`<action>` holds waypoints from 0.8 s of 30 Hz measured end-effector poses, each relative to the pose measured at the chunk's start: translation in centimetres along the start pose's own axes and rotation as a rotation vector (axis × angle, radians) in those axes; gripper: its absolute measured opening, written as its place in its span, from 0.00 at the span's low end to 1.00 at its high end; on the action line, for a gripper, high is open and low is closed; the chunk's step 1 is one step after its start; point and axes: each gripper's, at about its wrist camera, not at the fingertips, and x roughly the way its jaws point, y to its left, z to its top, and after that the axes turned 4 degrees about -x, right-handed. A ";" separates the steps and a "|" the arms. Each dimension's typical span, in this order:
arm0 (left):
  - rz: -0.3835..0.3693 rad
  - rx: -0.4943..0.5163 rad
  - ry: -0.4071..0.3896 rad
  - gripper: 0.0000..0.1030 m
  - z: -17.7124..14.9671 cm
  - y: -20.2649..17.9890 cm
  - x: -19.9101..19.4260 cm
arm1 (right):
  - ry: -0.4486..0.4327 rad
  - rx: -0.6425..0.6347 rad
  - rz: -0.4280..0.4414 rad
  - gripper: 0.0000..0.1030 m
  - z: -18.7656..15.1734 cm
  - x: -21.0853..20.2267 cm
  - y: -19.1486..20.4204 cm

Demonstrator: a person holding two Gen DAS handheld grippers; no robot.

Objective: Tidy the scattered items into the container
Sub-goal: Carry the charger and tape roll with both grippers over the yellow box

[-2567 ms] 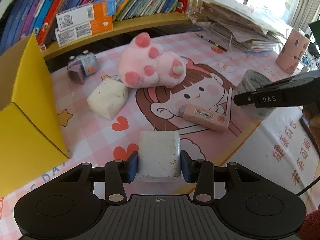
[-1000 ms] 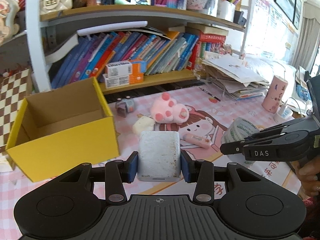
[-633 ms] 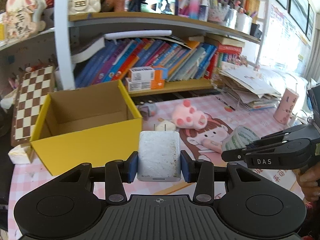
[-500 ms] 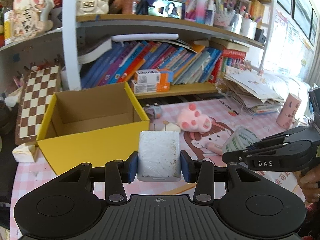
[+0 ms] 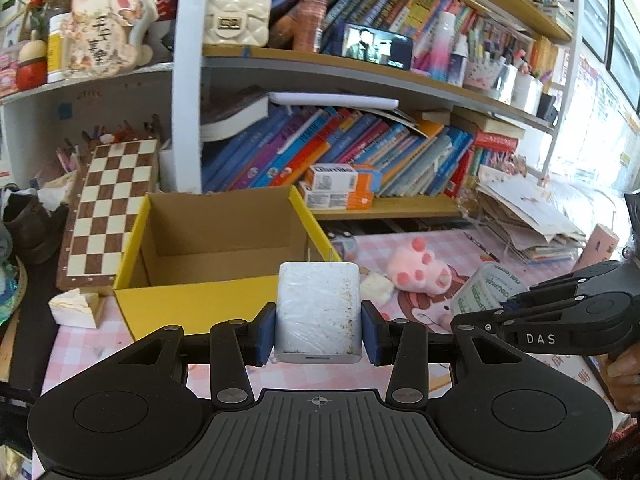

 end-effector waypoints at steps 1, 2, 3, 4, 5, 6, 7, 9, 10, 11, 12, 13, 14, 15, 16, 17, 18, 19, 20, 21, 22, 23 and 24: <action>0.006 -0.002 -0.003 0.40 0.0 0.2 -0.1 | 0.000 -0.006 0.001 0.08 0.2 0.1 0.1; 0.012 -0.005 -0.006 0.40 0.0 0.4 -0.2 | 0.001 -0.013 0.003 0.08 0.4 0.1 0.3; 0.016 -0.009 -0.009 0.40 0.1 0.6 -0.2 | 0.002 -0.020 0.006 0.08 0.5 0.2 0.4; 0.021 -0.012 -0.012 0.40 0.1 0.8 -0.3 | 0.003 -0.027 0.008 0.08 0.7 0.3 0.6; 0.026 -0.016 -0.014 0.40 0.1 1.0 -0.4 | 0.005 -0.033 0.010 0.08 0.8 0.4 0.7; 0.031 -0.019 -0.017 0.40 0.1 1.2 -0.4 | 0.006 -0.040 0.012 0.08 1.0 0.6 0.9; 0.035 -0.024 -0.020 0.40 0.1 1.4 -0.5 | 0.007 -0.047 0.015 0.08 1.1 0.7 1.0; 0.044 -0.032 -0.026 0.40 0.2 1.8 -0.6 | 0.007 -0.063 0.019 0.08 1.5 0.9 1.4; 0.048 -0.037 -0.029 0.40 0.2 2.1 -0.7 | 0.006 -0.071 0.021 0.08 1.7 1.0 1.5; 0.052 -0.041 -0.031 0.40 0.3 2.3 -0.7 | 0.006 -0.078 0.023 0.08 1.8 1.1 1.7; 0.055 -0.045 -0.033 0.40 0.3 2.5 -0.7 | 0.005 -0.085 0.026 0.08 2.0 1.1 1.8; 0.058 -0.049 -0.036 0.40 0.3 2.7 -0.7 | 0.005 -0.091 0.027 0.08 2.2 1.2 2.0; 0.060 -0.052 -0.037 0.40 0.4 2.9 -0.7 | 0.005 -0.096 0.029 0.08 2.4 1.3 2.1; 0.062 -0.055 -0.038 0.40 0.4 3.0 -0.7 | 0.006 -0.098 0.033 0.08 2.5 1.5 2.2; 0.064 -0.058 -0.039 0.40 0.4 3.2 -0.7 | 0.007 -0.101 0.036 0.08 2.7 1.6 2.4; 0.065 -0.061 -0.041 0.40 0.5 3.3 -0.7 | 0.008 -0.103 0.040 0.08 2.8 1.6 2.5; 0.066 -0.064 -0.042 0.40 0.5 3.4 -0.7 | 0.008 -0.106 0.042 0.08 2.9 1.7 2.6; 0.067 -0.066 -0.043 0.40 0.5 3.5 -0.7 | 0.008 -0.110 0.045 0.08 3.0 1.8 2.7; 0.068 -0.067 -0.044 0.40 0.6 3.6 -0.6 | 0.008 -0.114 0.047 0.08 3.2 1.9 2.8; 0.069 -0.069 -0.044 0.40 0.6 3.7 -0.6 | 0.009 -0.118 0.050 0.08 3.3 2.0 3.0; 0.069 -0.070 -0.045 0.40 0.6 3.8 -0.6 | 0.008 -0.121 0.052 0.08 3.4 2.1 3.1; 0.070 -0.071 -0.045 0.40 0.6 4.0 -0.5 | 0.008 -0.123 0.054 0.08 3.5 2.2 3.2; 0.071 -0.072 -0.046 0.40 0.7 4.1 -0.5 | 0.008 -0.126 0.055 0.08 3.6 2.3 3.2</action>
